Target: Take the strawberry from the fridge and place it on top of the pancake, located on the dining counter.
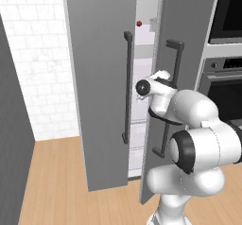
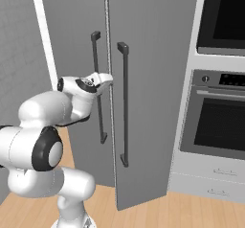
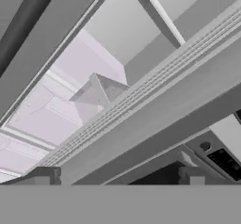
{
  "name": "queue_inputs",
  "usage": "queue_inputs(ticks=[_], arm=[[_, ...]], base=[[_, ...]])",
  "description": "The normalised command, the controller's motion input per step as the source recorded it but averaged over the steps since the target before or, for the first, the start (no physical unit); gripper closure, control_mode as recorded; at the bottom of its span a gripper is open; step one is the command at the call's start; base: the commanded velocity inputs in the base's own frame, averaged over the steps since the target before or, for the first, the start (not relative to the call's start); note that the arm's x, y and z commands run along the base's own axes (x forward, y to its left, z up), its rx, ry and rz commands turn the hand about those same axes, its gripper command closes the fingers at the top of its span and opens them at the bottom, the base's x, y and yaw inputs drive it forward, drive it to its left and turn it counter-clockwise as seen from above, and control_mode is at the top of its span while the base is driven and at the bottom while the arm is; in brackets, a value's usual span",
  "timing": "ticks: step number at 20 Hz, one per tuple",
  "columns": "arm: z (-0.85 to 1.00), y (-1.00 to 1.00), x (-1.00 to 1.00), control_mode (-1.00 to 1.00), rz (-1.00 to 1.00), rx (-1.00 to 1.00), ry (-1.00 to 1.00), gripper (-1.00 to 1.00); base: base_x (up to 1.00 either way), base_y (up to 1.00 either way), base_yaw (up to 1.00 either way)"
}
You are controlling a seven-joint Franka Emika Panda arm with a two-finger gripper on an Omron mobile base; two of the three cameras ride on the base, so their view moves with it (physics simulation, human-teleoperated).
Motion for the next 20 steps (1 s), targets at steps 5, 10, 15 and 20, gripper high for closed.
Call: queue_inputs(ticks=[5,10,15,20], arm=[[0.22,0.92,0.01,-1.00,0.02,-0.04,-0.01,-1.00],[0.05,0.32,0.35,-1.00,0.00,-0.02,0.01,-1.00],[0.00,-0.09,0.49,-1.00,0.00,0.00,0.07,-1.00],[0.00,-0.15,0.49,-1.00,0.00,0.00,0.04,-1.00]], base=[[0.00,0.00,0.00],[0.00,0.00,0.00],[0.00,0.00,0.00],[0.00,0.00,0.00]])
